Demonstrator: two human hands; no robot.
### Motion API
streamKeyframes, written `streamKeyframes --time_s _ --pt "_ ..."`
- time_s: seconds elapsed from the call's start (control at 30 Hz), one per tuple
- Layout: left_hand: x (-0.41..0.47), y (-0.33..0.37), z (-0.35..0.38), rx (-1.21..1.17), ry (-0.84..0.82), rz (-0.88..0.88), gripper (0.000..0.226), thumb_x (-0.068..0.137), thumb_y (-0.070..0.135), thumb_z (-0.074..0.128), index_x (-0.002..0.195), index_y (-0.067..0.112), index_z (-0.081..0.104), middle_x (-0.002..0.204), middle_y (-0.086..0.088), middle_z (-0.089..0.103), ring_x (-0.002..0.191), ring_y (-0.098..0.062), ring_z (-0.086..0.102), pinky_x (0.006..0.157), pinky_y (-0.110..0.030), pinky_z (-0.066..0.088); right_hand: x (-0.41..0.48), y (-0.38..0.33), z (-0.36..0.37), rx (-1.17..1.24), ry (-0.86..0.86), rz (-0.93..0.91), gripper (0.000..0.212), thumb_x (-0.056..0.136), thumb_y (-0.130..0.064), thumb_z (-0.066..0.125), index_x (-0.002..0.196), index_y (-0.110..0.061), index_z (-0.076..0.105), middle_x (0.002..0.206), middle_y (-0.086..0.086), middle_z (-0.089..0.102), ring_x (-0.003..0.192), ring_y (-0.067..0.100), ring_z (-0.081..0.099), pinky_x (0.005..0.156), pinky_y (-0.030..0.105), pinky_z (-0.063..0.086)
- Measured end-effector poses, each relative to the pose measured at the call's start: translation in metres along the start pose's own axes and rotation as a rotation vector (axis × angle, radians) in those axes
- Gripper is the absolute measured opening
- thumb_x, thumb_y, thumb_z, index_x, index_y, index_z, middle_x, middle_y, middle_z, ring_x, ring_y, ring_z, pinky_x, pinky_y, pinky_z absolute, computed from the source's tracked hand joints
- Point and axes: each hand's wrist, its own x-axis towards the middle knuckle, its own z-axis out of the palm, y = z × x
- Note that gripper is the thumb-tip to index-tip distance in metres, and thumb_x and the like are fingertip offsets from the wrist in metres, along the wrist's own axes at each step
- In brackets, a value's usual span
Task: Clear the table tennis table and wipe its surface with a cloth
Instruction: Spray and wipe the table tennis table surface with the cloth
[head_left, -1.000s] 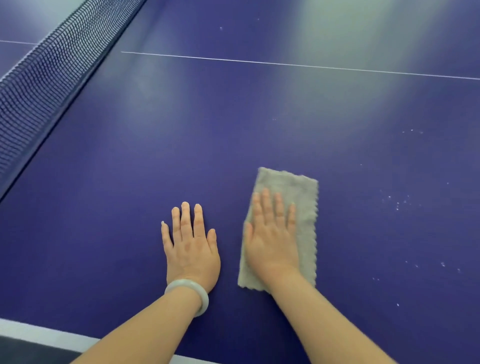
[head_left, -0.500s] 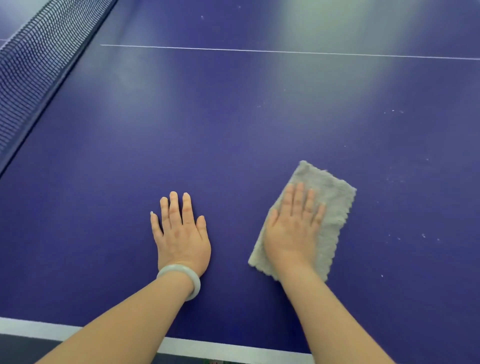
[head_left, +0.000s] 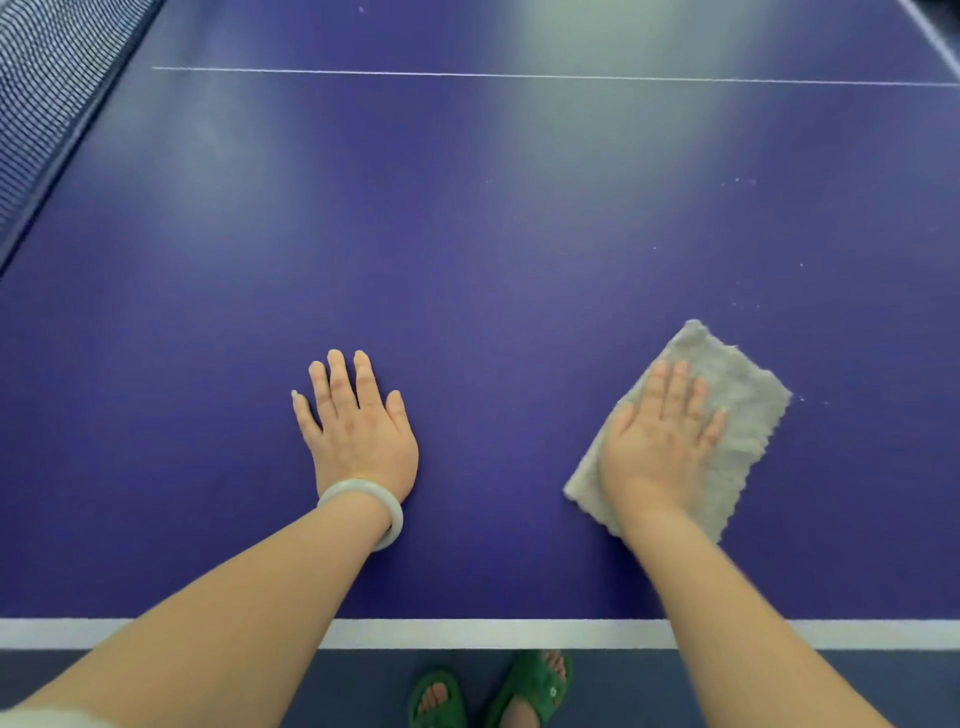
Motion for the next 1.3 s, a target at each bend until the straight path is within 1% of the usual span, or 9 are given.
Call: streamKeyframes --time_s 0.1,0.17,0.23,0.4,0.53,0.67,0.83,1.07,1.3 --pt "0.0 0.0 -0.001 -0.006 0.0 0.005 0.062 0.103 0.042 0.015 0.157 0.016 0.002 0.165 -0.007 0.0 0.152 -0.025 -0.006 0.122 -0.05 0.001 -0.054 -0.056 0.015 0.03 0.038 -0.277 0.063 0.097 -0.03 0.019 0.155 -0.006 0.023 0.162 0.012 0.021 0.15 0.032 0.017 0.12 0.055 0.006" --pt "-0.001 0.0 -0.001 -0.015 0.003 0.01 0.061 0.103 0.041 0.016 0.157 0.016 0.004 0.165 -0.007 0.001 0.152 -0.026 -0.004 0.122 -0.05 0.002 -0.091 -0.072 0.02 -0.005 -0.013 -0.575 0.06 0.1 -0.031 0.021 0.156 -0.011 0.021 0.164 0.007 0.017 0.152 0.028 0.012 0.119 0.054 0.011" --pt "0.0 -0.001 -0.001 -0.029 0.011 0.017 0.061 0.103 0.041 0.017 0.157 0.016 0.006 0.165 -0.008 0.003 0.152 -0.026 -0.003 0.122 -0.05 0.002 -0.106 -0.058 0.016 -0.01 -0.066 -0.715 0.058 0.103 -0.035 0.021 0.157 -0.016 0.016 0.165 0.002 0.011 0.153 0.022 0.005 0.12 0.051 0.011" --pt "0.0 -0.002 0.001 -0.049 0.027 0.021 0.061 0.103 0.041 0.017 0.157 0.015 0.008 0.165 -0.009 0.005 0.152 -0.027 -0.001 0.122 -0.051 0.003 -0.085 0.038 0.001 -0.058 -0.032 -0.502 0.06 0.1 -0.036 0.019 0.158 -0.022 0.012 0.165 -0.005 0.006 0.152 0.015 -0.001 0.122 0.047 0.006" --pt "0.0 -0.003 0.001 -0.066 0.007 0.042 0.061 0.103 0.042 0.018 0.157 0.014 0.008 0.165 -0.009 0.004 0.152 -0.028 -0.002 0.122 -0.051 0.001 -0.074 0.058 -0.001 -0.049 -0.012 -0.364 0.062 0.098 -0.036 0.017 0.158 -0.021 0.014 0.165 -0.006 0.006 0.152 0.015 0.0 0.123 0.046 0.003" --pt "-0.002 -0.005 -0.007 -0.25 -0.008 0.066 0.059 0.104 0.036 0.031 0.156 0.011 0.019 0.165 -0.01 0.008 0.152 -0.025 0.0 0.123 -0.047 -0.001 -0.074 0.056 0.001 -0.055 0.017 -0.366 0.062 0.098 -0.036 0.02 0.158 -0.021 0.016 0.165 -0.004 0.009 0.152 0.016 0.004 0.122 0.046 0.003" --pt "-0.061 0.061 -0.018 -0.363 -0.016 0.337 0.055 0.105 0.03 0.035 0.155 0.012 0.023 0.164 -0.008 0.01 0.152 -0.022 0.001 0.123 -0.038 -0.002 -0.074 0.056 0.0 -0.052 0.008 -0.367 0.062 0.098 -0.036 0.021 0.158 -0.02 0.016 0.165 -0.003 0.01 0.152 0.018 0.004 0.121 0.047 0.005" --pt "-0.109 0.146 0.005 -0.164 -0.085 0.148 0.067 0.103 0.046 0.015 0.157 0.012 -0.005 0.164 -0.011 -0.012 0.151 -0.026 -0.014 0.122 -0.048 -0.007 -0.065 0.071 -0.002 -0.025 -0.033 -0.518 0.061 0.101 -0.04 0.023 0.158 -0.019 0.015 0.165 0.0 0.008 0.153 0.021 0.002 0.119 0.049 0.006" --pt "-0.114 0.156 0.01 -0.022 -0.036 0.104 0.068 0.1 0.046 0.005 0.156 0.01 -0.006 0.164 -0.011 -0.008 0.152 -0.027 -0.01 0.122 -0.05 -0.001 -0.033 0.2 -0.029 -0.07 -0.038 -0.478 0.061 0.1 -0.036 0.023 0.158 -0.023 0.01 0.166 -0.007 0.001 0.152 0.015 -0.002 0.12 0.047 0.008"
